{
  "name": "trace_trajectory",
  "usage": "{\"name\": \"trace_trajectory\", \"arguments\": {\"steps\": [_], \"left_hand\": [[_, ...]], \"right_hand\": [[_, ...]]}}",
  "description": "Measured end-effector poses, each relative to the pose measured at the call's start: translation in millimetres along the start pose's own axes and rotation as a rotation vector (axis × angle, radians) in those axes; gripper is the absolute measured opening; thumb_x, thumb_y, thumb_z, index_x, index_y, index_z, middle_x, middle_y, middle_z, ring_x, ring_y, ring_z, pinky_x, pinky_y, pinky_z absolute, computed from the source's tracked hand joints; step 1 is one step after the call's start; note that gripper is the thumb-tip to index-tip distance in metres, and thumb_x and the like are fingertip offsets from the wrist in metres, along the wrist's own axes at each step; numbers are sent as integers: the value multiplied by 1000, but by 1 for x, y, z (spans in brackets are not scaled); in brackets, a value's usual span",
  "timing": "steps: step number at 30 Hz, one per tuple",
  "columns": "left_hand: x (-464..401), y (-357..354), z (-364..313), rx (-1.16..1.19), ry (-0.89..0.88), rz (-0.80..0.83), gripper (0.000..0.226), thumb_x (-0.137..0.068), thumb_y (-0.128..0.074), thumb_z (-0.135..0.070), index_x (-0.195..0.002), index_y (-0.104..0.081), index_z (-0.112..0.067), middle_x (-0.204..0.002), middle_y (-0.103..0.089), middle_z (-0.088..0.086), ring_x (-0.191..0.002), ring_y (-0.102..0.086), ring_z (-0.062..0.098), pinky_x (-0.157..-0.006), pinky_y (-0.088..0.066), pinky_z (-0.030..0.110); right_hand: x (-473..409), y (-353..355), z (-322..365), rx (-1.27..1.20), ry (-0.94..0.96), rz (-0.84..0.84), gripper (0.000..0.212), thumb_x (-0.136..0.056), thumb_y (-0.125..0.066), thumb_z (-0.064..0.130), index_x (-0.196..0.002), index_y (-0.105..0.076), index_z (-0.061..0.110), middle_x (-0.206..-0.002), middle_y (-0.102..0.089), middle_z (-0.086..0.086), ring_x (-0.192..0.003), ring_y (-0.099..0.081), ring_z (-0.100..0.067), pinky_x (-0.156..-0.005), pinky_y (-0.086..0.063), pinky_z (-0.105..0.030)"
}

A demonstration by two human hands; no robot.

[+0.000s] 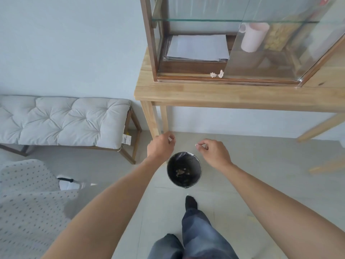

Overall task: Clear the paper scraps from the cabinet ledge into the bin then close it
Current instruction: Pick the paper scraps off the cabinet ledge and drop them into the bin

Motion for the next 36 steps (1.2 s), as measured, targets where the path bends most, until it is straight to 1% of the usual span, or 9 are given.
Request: {"name": "trace_trajectory", "arguments": {"steps": [4,9,13,16,19,23,27,29,36], "left_hand": [[1,-32,21,-22,74,60,13,-108,-56,-35,-111,-68,-29,-98,-79,0,-89,-74,27,-76,-62,40],[-8,-63,33,-99,103,126,15,-109,-55,-38,-110,-68,-30,-96,-79,0,-86,-74,25,-72,-62,38],[-22,-78,34,-93,132,173,15,-108,-56,-36,-109,-70,-30,-97,-78,2,-84,-74,27,-74,-65,42],[-33,-87,32,-72,151,205,17,-107,-58,-37,-119,-70,-32,-101,-79,2,-91,-74,27,-76,-64,41],[-42,-92,32,-70,161,221,25,-107,-59,-36,-131,-66,-32,-104,-80,2,-96,-75,27,-79,-64,41],[-50,-90,34,-61,173,212,27,-108,-59,-34,-135,-65,-30,-110,-79,3,-96,-76,26,-78,-65,39],[-52,-82,34,-33,179,183,26,-109,-61,-33,-135,-65,-29,-113,-78,3,-96,-77,25,-77,-66,37],[-52,-74,32,-39,169,166,27,-109,-60,-34,-136,-64,-30,-111,-79,2,-95,-76,24,-68,-61,31],[-47,-35,12,-18,103,102,34,-109,-59,-35,-143,-62,-29,-106,-82,-1,-92,-74,20,-71,-58,32]], "right_hand": [[-5,-23,-22,22,-43,51,25,-99,-62,51,-106,-78,33,-75,-63,17,-77,-66,-16,-65,-42,-28],[-16,-42,-41,28,-82,136,26,-99,-62,50,-109,-78,32,-85,-66,15,-86,-68,-18,-72,-46,-30],[-28,-50,-52,17,-101,184,25,-99,-64,49,-106,-79,31,-80,-64,18,-84,-66,-17,-71,-45,-30],[-39,-52,-57,13,-111,216,25,-99,-65,50,-109,-77,30,-77,-61,18,-83,-65,-17,-69,-43,-29],[-50,-50,-61,29,-113,231,32,-98,-66,50,-121,-75,29,-88,-63,14,-91,-67,-18,-78,-48,-31],[-58,-43,-65,42,-126,228,35,-99,-64,52,-125,-73,29,-96,-64,12,-102,-70,-22,-87,-54,-35],[-64,-32,-64,32,-125,197,39,-99,-63,53,-128,-72,29,-97,-67,9,-102,-71,-23,-91,-56,-37],[-64,-26,-60,27,-110,180,40,-99,-63,53,-128,-72,27,-96,-68,8,-98,-71,-23,-91,-56,-38],[-60,0,-35,3,-60,96,39,-99,-65,51,-126,-72,24,-83,-65,12,-89,-69,-22,-84,-55,-36]]}}
Point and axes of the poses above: each hand's wrist, its own x-axis away from the middle knuckle, its own y-axis out of the back of the hand, z = x × y, the point moved 9 cm from there along -x, towards the middle knuckle
